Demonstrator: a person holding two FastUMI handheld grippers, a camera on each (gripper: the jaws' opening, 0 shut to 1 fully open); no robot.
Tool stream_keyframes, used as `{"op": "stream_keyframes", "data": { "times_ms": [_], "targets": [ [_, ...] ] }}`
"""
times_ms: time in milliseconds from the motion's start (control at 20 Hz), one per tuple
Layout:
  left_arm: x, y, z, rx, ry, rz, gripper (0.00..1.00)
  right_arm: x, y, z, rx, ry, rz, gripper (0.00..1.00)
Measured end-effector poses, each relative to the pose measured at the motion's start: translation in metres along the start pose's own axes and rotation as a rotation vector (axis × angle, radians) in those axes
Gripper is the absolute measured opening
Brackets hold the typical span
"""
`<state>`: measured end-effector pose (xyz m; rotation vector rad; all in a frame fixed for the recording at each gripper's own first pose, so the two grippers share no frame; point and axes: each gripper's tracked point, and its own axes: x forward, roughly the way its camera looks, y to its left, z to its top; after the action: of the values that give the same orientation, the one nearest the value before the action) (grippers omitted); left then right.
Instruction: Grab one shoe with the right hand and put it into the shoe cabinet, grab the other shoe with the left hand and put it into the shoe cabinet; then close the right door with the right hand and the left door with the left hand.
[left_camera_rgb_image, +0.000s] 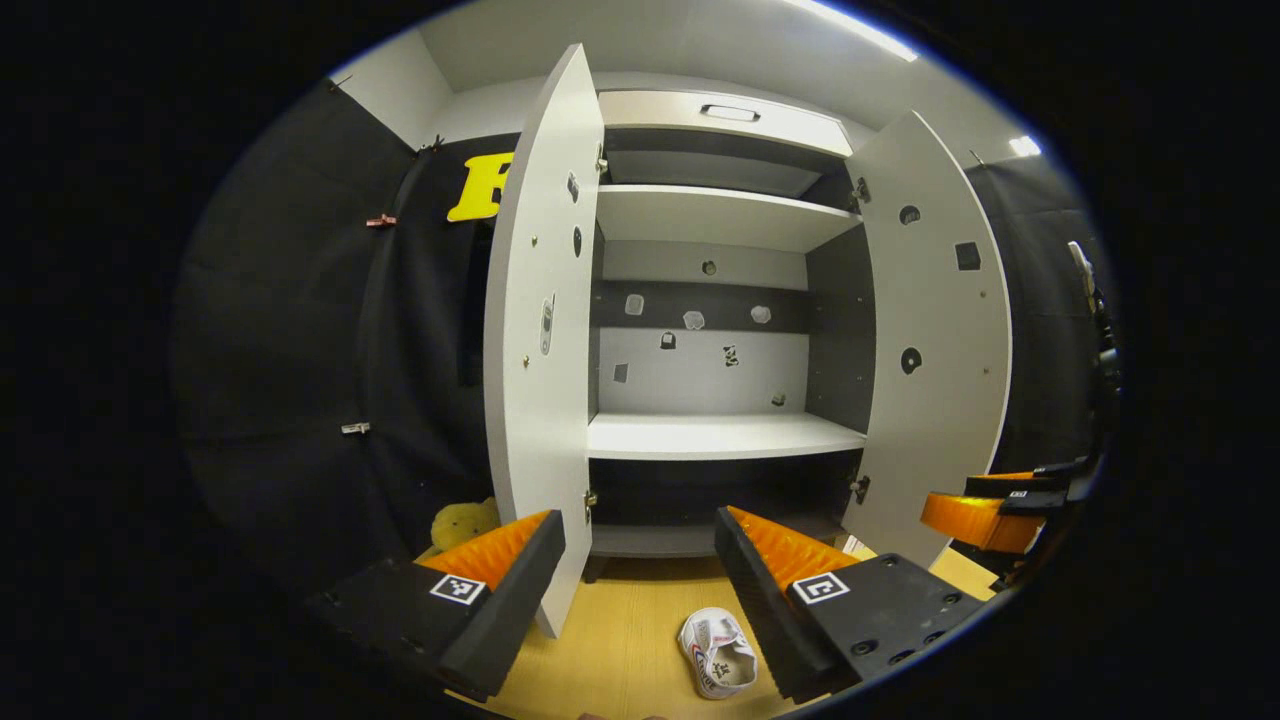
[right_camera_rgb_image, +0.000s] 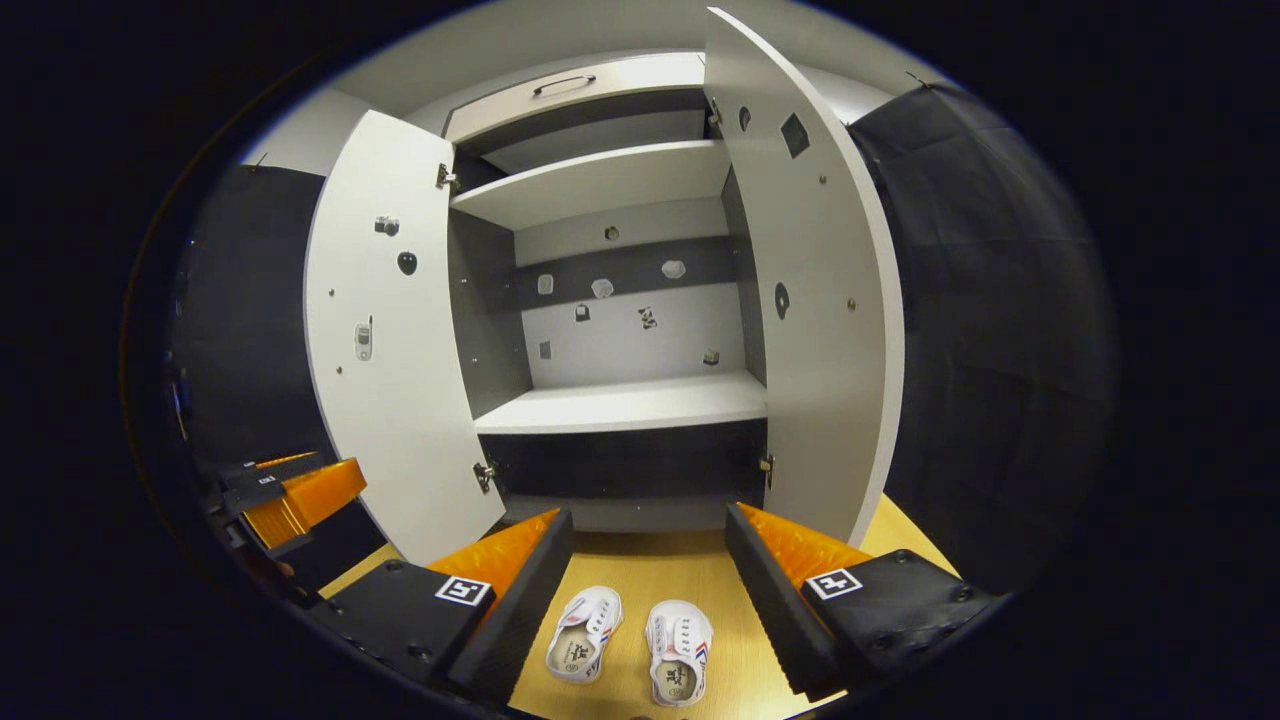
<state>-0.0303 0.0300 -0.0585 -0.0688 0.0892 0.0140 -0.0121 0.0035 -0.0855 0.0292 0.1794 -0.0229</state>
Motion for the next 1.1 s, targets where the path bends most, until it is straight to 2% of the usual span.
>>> {"op": "stream_keyframes", "data": {
  "times_ms": [350, 650, 1100],
  "targets": [
    [-0.01, 0.007, -0.036, 0.002, 0.07, -0.014, 0.95, 0.012, 0.012, -0.106, 0.026, 0.269, 0.025, 0.99],
    [-0.015, 0.01, -0.055, -0.01, 0.116, -0.053, 0.95, 0.016, 0.019, -0.184, 0.006, 0.415, 0.026, 0.99],
    [-0.023, 0.029, -0.076, 0.001, 0.175, -0.109, 0.95, 0.029, -0.003, -0.287, 0.069, 0.609, -0.099, 0.99]
  ]
}}
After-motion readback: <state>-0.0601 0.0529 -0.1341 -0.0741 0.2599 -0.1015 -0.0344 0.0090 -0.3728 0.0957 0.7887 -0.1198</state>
